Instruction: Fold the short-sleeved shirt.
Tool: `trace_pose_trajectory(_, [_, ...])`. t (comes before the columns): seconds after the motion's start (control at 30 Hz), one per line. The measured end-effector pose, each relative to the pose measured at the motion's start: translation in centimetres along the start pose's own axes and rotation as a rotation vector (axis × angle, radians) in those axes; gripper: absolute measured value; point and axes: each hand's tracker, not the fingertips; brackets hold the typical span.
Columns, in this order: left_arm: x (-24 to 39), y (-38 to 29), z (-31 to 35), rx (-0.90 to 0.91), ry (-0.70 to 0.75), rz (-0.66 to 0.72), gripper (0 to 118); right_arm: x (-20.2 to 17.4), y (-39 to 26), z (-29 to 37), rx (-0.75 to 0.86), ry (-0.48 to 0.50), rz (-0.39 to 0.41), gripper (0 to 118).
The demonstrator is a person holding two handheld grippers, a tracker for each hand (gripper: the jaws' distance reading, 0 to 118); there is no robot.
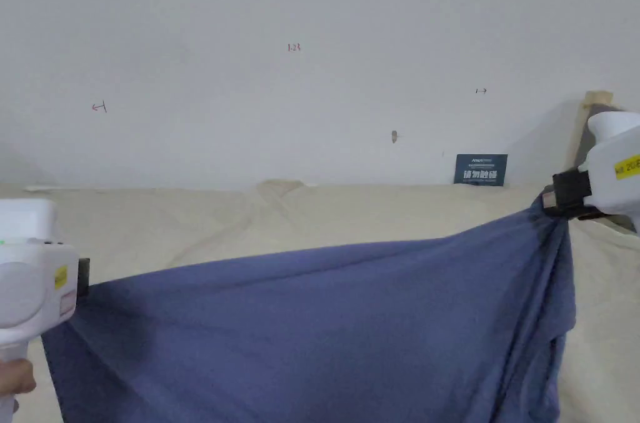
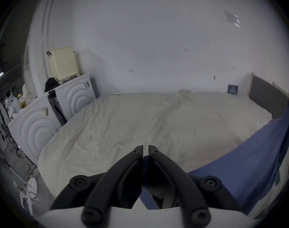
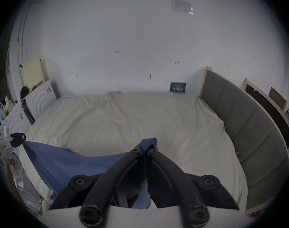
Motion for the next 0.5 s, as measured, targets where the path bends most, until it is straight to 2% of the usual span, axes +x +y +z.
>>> trace_pose_trajectory(0.13, [-0.3,4.3,1.3,0.085,-0.050,-0.013,5,1.2,3.0,2.3,0.075,0.037,-0.055,3])
trace_pose_trajectory(0.23, [0.3,7.3,1.2,0.143,-0.009,-0.081,5,1.3,5.4,2.6,0.090,0.043,-0.053,3])
trace_pose_trajectory(0.4, [0.3,12.7,-1.0,0.145,-0.023,-0.025,5,1.5,9.9,0.2,0.085,0.063,-0.058,3])
trace_pose_trajectory(0.5, [0.5,16.0,-2.8,0.166,-0.015,-0.017,5,2.0,12.9,-2.0,0.083,0.087,-0.107,3])
